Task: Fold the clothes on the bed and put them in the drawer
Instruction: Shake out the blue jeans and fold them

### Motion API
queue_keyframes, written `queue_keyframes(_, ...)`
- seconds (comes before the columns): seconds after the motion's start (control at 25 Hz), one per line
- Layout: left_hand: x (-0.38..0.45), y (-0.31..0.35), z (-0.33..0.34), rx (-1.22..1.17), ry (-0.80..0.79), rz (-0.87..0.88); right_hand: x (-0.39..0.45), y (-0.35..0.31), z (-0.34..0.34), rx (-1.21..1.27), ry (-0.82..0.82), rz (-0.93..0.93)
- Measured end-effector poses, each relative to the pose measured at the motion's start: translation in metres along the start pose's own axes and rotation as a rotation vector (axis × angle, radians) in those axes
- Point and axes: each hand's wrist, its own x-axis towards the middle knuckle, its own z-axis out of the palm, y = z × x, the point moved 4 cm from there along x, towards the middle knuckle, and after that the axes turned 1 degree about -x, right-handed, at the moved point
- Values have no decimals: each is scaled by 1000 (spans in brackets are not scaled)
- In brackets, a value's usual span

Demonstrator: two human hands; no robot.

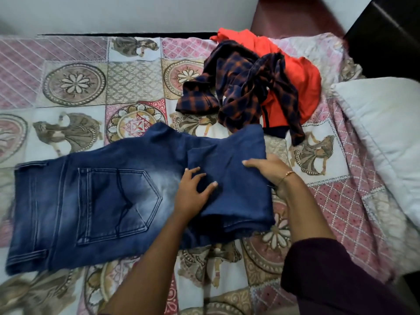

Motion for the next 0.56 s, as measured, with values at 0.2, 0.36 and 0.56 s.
queue_keyframes(0.2,3,6,-75,-857,-109,-442,-49,-69,116,-307,-183,-200)
queue_keyframes(0.36,1,-22,-140,-1058,12,-466,-61,-65,221,-594,-251,-220)
queue_keyframes(0.56,-21,-101,-177,-412,144,-602,-54,-26,268,-631,-202,-279)
